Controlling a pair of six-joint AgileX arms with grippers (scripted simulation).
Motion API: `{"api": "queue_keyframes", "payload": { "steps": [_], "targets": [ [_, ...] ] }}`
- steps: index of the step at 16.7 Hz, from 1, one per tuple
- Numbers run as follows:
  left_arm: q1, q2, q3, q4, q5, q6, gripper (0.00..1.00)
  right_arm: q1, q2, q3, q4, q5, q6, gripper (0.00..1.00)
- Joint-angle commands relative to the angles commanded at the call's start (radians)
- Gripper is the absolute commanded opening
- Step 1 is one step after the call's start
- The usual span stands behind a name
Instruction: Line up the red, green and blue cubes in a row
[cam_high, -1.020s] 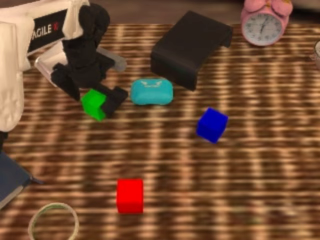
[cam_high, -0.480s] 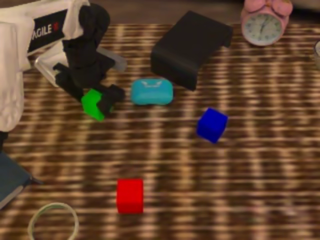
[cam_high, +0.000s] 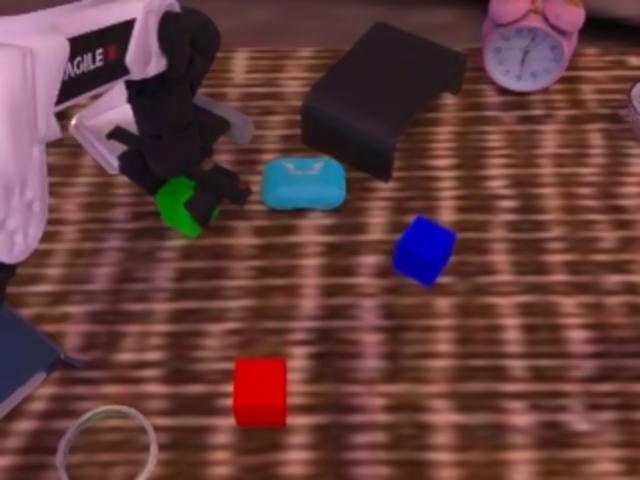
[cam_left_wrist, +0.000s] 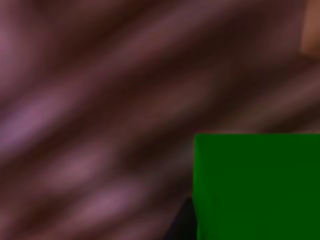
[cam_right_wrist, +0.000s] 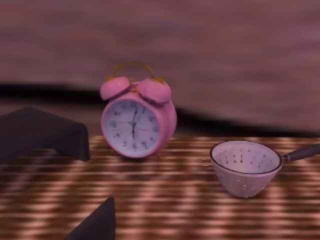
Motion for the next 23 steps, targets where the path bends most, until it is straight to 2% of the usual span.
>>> {"api": "queue_keyframes", "payload": {
  "steps": [9,16,23],
  "targets": [
    [0.002,-0.006,0.004,-0.005,0.001,0.001,0.00,0.000,0.000,0.000,0.000,0.000,0.000,1.00],
    [0.019,-0.044,0.179,-0.224,0.001,-0.001,0.00,0.000,0.000,0.000,0.000,0.000,0.000,1.00],
    [0.006,-0.053,0.187,-0.239,0.000,-0.013,0.00,0.000,0.000,0.000,0.000,0.000,0.000,1.00]
  ]
}}
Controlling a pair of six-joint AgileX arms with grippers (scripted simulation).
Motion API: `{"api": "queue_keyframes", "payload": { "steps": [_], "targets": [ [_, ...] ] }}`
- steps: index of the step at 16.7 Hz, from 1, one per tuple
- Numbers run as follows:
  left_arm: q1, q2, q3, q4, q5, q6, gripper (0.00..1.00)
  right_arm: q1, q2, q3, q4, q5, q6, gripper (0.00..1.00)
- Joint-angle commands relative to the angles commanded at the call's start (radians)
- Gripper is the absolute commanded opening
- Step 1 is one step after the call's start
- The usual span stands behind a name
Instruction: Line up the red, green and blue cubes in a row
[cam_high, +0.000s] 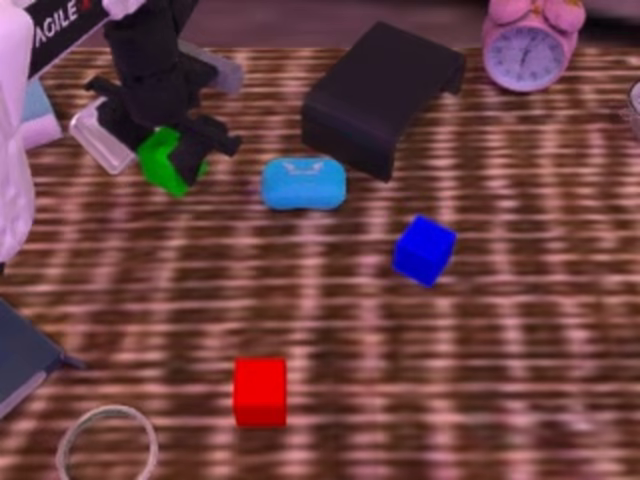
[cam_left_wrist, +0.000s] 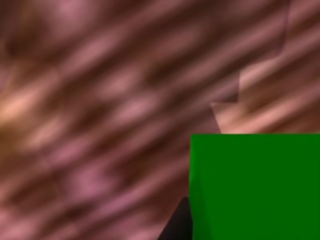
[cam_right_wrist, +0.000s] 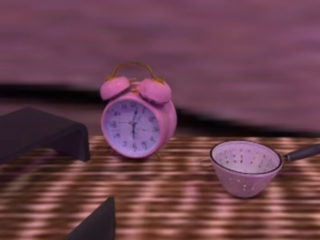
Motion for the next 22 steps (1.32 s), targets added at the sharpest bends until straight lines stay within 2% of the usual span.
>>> {"api": "queue_keyframes", "payload": {
  "steps": [2,5,15,18,22],
  "targets": [
    [-0.032,-0.020,-0.031,0.010,0.000,-0.054,0.00,0.000,0.000,0.000,0.000,0.000,0.000,1.00],
    [-0.113,-0.080,-0.119,0.039,-0.001,-0.210,0.00,0.000,0.000,0.000,0.000,0.000,0.000,1.00],
    [-0.501,-0.391,-0.591,0.184,0.000,-1.019,0.00,0.000,0.000,0.000,0.000,0.000,0.000,1.00],
    [-0.575,-0.464,-0.684,0.222,-0.002,-1.146,0.00,0.000,0.000,0.000,0.000,0.000,0.000,1.00],
    [-0.595,-0.486,-0.711,0.233,-0.003,-1.179,0.00,0.000,0.000,0.000,0.000,0.000,0.000,1.00]
  ]
}}
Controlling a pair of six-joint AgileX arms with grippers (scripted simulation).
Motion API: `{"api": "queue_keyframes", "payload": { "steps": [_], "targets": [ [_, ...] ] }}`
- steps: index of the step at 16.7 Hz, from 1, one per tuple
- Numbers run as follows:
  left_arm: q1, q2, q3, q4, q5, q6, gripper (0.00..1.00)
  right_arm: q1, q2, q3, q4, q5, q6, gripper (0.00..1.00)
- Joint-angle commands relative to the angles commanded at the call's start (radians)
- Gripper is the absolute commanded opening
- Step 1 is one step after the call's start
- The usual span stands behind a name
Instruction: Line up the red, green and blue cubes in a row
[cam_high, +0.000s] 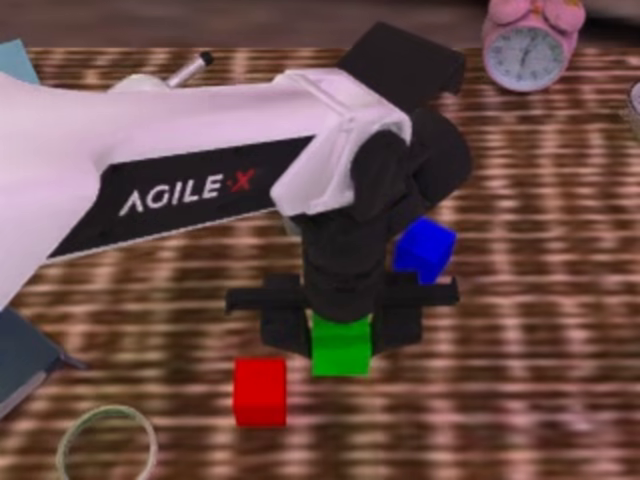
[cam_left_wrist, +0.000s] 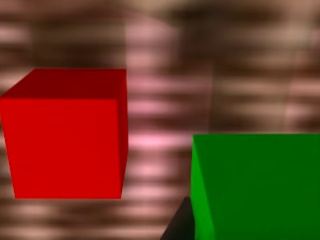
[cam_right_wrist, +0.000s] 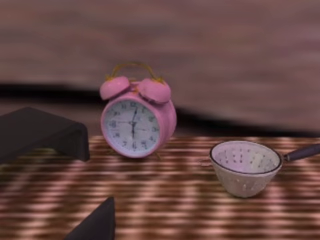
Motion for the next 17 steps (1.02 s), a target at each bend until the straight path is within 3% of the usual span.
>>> {"api": "queue_keyframes", "payload": {
  "steps": [4,11,15,17],
  "targets": [
    [0.005,0.010,-0.010,0.015,0.000,0.003,0.00,0.000,0.000,0.000,0.000,0.000,0.000,1.00],
    [0.005,0.091,-0.143,0.236,0.001,0.005,0.00,0.000,0.000,0.000,0.000,0.000,0.000,1.00],
    [0.004,0.097,-0.150,0.247,0.001,0.006,0.00,0.000,0.000,0.000,0.000,0.000,0.000,1.00],
    [0.004,0.097,-0.150,0.247,0.001,0.006,0.15,0.000,0.000,0.000,0.000,0.000,0.000,1.00]
  ]
}}
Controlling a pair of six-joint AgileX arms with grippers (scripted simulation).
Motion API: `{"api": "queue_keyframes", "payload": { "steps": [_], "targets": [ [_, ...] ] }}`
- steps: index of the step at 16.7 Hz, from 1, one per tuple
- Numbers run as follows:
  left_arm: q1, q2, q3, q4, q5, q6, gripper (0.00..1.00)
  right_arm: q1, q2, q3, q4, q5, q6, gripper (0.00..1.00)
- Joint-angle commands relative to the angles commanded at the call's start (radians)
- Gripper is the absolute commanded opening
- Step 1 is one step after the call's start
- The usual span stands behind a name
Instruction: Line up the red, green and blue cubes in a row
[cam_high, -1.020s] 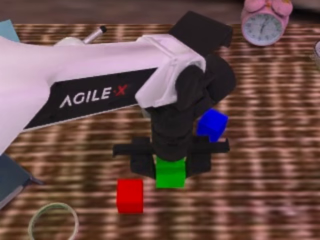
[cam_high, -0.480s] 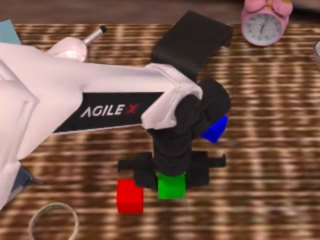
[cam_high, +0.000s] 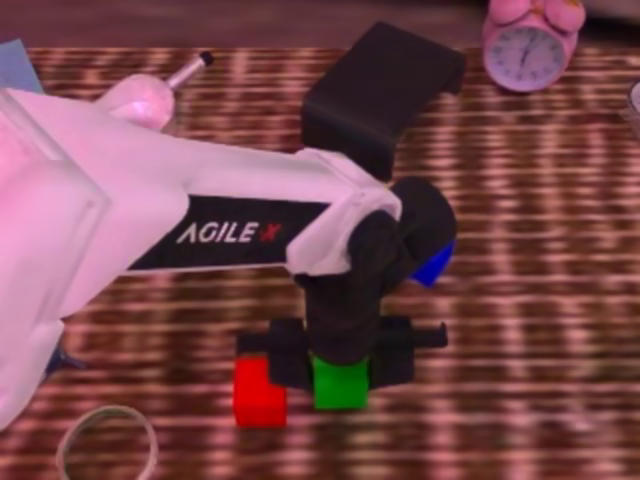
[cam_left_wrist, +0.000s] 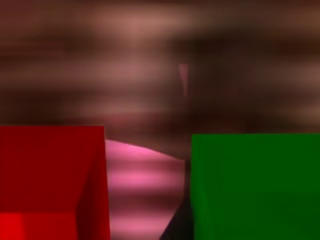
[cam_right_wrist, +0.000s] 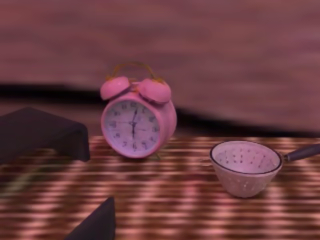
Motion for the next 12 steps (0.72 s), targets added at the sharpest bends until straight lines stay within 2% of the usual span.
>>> {"api": "queue_keyframes", "payload": {
  "steps": [11,12],
  "targets": [
    [0.000,0.000,0.000,0.000,0.000,0.000,0.98,0.000,0.000,0.000,0.000,0.000,0.000,1.00],
    [0.000,0.000,0.000,0.000,0.000,0.000,1.00,0.000,0.000,0.000,0.000,0.000,0.000,1.00]
  ]
}}
